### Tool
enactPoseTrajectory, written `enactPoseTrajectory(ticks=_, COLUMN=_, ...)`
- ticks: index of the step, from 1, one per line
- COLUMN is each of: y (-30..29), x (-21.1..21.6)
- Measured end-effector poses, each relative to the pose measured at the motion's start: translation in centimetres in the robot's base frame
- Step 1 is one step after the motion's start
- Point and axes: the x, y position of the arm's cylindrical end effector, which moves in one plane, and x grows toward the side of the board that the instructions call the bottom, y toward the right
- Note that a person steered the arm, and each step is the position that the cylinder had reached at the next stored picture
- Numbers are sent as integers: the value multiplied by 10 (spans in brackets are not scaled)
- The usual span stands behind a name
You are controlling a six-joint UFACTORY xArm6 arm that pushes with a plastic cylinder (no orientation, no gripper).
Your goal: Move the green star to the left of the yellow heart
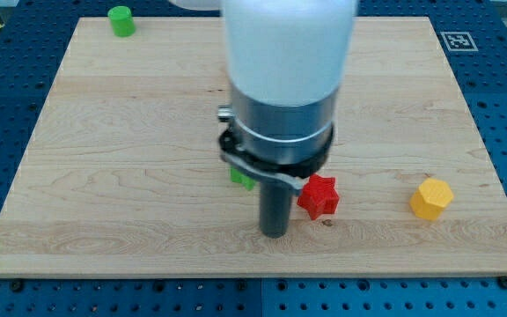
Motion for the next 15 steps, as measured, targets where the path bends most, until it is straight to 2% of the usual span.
enactPoseTrajectory(ticks=2, y=-17, x=-42)
enactPoseTrajectory(ticks=4, y=-93, x=-83)
enactPoseTrajectory(ticks=5, y=-111, x=-97)
enactPoseTrajectory(ticks=6, y=-108, x=-36)
enactPoseTrajectory(ticks=7, y=-56, x=-24)
enactPoseTrajectory(ticks=8, y=-34, x=-43)
enactPoseTrajectory(ticks=10, y=-38, x=-76)
enactPoseTrajectory(ticks=13, y=-76, x=-111)
enactPoseTrajectory(ticks=15, y=-109, x=-150)
